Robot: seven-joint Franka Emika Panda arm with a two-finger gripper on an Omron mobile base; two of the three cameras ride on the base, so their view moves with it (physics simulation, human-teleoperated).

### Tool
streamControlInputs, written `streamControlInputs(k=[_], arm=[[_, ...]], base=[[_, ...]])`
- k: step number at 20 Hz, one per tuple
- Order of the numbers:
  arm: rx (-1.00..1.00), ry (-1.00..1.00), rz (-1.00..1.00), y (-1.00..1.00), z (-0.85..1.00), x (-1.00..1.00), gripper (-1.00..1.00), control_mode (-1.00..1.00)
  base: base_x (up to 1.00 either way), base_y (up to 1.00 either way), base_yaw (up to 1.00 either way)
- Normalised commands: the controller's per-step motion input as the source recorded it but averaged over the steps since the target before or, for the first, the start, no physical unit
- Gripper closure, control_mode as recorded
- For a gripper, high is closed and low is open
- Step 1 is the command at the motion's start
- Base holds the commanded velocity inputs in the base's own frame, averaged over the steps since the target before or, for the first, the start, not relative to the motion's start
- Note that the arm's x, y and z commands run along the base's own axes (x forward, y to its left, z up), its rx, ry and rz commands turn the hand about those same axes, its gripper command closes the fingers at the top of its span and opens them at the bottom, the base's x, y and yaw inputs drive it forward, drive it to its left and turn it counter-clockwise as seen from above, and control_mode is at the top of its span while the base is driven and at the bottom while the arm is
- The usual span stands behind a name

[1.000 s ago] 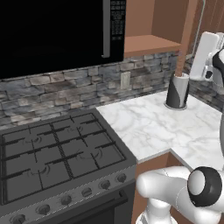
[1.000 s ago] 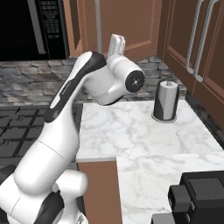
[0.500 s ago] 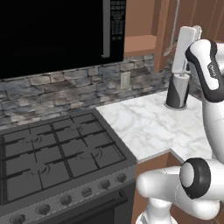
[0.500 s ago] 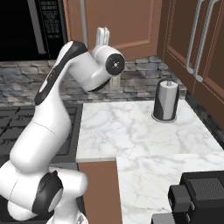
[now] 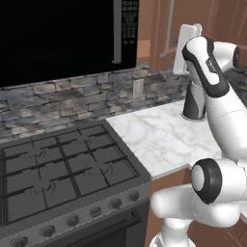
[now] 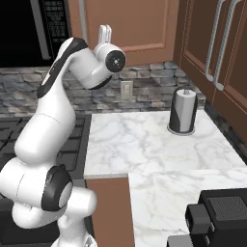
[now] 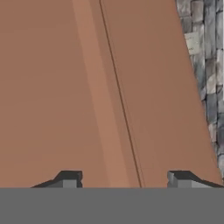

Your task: Close all open cabinet doors.

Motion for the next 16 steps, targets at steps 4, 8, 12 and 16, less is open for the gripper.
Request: streamControlInputs(k=[4,8,12,16], arm=[[0.00,0.00,0.00,0.32,-0.06,0.65,-1.00,-1.00],[0.00,0.00,0.00,0.21,-0.08,0.63,-1.00,-1.00],[0.00,0.00,-0.01,0.05,-0.08,0.56,-1.00,-1.00],[0.00,0.00,-0.04,0.08,-0.12,0.55,-1.00,-1.00]], base=[[0.00,0.00,0.00],[0.00,0.00,0.00],[0.00,0.00,0.00],[0.00,0.00,0.00]])
